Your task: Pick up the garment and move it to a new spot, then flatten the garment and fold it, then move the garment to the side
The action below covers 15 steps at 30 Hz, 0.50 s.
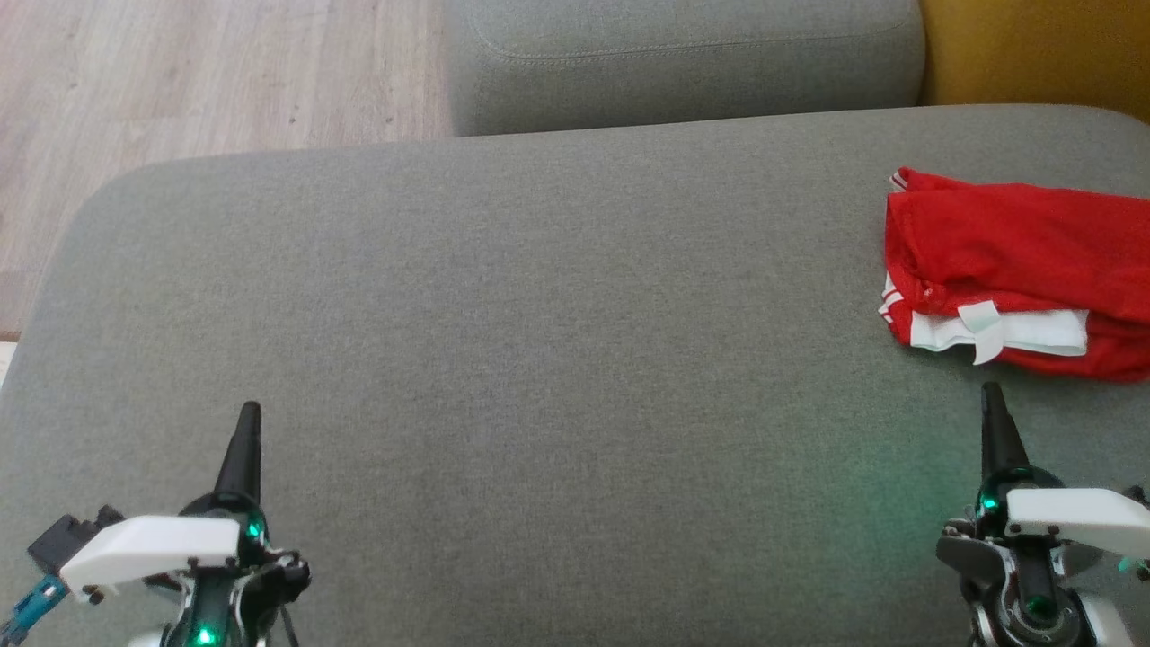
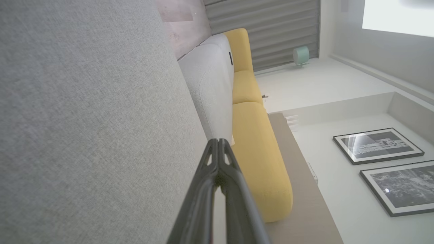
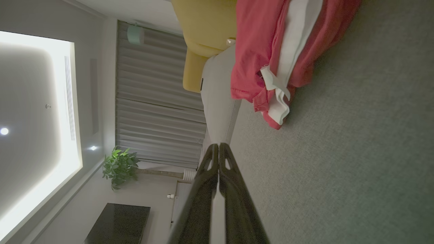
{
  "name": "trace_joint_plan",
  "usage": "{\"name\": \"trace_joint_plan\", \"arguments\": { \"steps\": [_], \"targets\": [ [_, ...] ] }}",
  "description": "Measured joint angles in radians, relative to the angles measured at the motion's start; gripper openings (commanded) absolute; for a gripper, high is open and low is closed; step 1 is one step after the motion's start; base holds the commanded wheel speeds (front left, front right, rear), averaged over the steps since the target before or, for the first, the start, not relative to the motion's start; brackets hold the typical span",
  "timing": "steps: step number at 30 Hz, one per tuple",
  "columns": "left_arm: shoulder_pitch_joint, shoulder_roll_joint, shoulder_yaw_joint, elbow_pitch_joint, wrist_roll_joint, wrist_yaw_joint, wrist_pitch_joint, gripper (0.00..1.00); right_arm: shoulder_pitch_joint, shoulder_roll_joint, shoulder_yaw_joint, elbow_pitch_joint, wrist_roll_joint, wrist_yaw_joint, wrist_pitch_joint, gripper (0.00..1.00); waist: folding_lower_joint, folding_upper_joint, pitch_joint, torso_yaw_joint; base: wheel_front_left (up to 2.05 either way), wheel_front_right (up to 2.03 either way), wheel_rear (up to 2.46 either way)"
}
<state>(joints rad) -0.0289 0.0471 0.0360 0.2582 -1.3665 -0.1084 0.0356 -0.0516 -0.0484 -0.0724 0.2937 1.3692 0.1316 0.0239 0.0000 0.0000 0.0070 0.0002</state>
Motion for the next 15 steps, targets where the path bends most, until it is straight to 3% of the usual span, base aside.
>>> {"name": "trace_joint_plan", "arguments": {
  "steps": [15],
  "targets": [
    [-0.018,0.000,0.020,0.010,-0.166,-0.012,0.049,0.00,0.000,0.000,-0.028,-0.007,0.173,0.000,0.047,0.00,0.0000,0.0000,-0.003,0.000,0.00,0.00,0.00]
  ]
}}
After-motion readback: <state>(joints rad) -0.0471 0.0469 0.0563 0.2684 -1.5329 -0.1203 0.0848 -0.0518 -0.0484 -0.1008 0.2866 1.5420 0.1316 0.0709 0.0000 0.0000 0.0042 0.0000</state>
